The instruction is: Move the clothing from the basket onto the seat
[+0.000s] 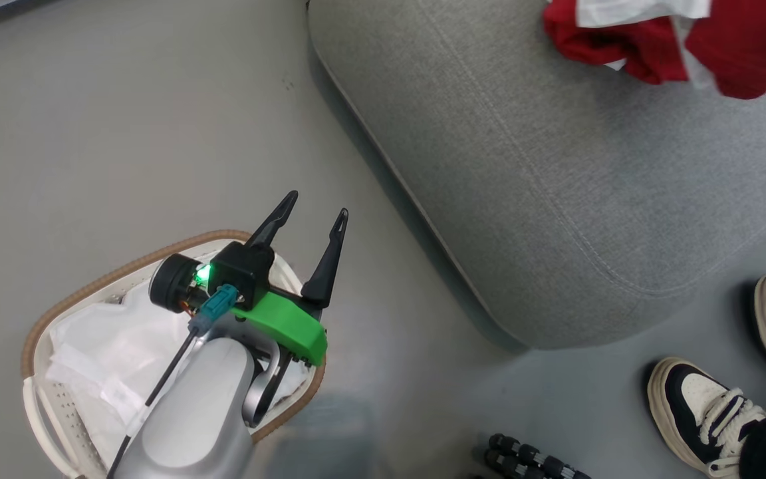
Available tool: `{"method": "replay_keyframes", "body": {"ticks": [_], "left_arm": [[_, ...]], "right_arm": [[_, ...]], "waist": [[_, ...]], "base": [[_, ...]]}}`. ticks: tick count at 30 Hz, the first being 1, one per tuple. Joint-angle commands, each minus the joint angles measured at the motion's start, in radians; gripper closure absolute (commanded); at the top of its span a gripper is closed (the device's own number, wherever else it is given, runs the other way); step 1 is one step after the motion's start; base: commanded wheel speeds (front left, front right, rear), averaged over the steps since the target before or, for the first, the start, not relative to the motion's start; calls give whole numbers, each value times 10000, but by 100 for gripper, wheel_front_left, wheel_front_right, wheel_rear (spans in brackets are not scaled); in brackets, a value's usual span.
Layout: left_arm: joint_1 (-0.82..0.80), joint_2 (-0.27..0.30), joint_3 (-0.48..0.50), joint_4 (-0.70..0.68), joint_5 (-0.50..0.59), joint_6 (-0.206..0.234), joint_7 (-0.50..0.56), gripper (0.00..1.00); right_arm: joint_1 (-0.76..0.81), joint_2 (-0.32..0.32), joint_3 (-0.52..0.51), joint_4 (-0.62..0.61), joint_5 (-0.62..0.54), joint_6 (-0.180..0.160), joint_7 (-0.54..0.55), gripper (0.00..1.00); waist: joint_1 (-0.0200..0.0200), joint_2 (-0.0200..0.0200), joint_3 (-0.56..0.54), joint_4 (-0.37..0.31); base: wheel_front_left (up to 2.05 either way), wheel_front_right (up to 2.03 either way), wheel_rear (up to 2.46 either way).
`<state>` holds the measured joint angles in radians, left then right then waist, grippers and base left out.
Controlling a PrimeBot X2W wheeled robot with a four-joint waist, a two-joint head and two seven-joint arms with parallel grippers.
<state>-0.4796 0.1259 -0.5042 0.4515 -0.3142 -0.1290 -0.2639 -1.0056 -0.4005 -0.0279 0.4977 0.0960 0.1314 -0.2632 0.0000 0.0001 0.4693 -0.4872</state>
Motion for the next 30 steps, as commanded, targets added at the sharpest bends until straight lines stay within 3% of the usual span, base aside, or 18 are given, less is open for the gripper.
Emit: {"method": "replay_keyframes", "body": {"ticks": [1, 7, 9, 10, 18, 30], "left_arm": [[-248, 105, -2, 0, 68, -27, -7, 0], [-476, 3, 25, 18, 11, -27, -7, 0], [-530, 13, 37, 49, 14, -27, -7, 0], [-554, 23, 57, 61, 12, -27, -7, 0], [-430, -13, 310, 218, 64, -27, -7, 0], [231, -184, 916, 398, 88, -27, -7, 0]], "right_arm": [[-224, -109, -238, 273, -149, -14, -20, 100], [-350, -113, -1740, 1087, -599, -14, -22, 100], [-23, 81, -2207, 1267, -746, -13, -20, 55], [108, 144, -2368, 1338, -840, -14, -20, 2], [1407, 1001, -3336, 1268, -1186, -14, -20, 0], [3864, 2141, -3151, 707, -954, -14, -20, 0]], "waist": [[0, -1, 404, 416], [0, -1, 782, 880], [0, -1, 851, 974], [0, -1, 875, 1004], [0, -1, 795, 1111], [0, -1, 1, 1279]], "base": [[0, 0, 0], [0, 0, 0], [0, 0, 0], [0, 0, 0], [0, 0, 0], [0, 0, 0]]}}
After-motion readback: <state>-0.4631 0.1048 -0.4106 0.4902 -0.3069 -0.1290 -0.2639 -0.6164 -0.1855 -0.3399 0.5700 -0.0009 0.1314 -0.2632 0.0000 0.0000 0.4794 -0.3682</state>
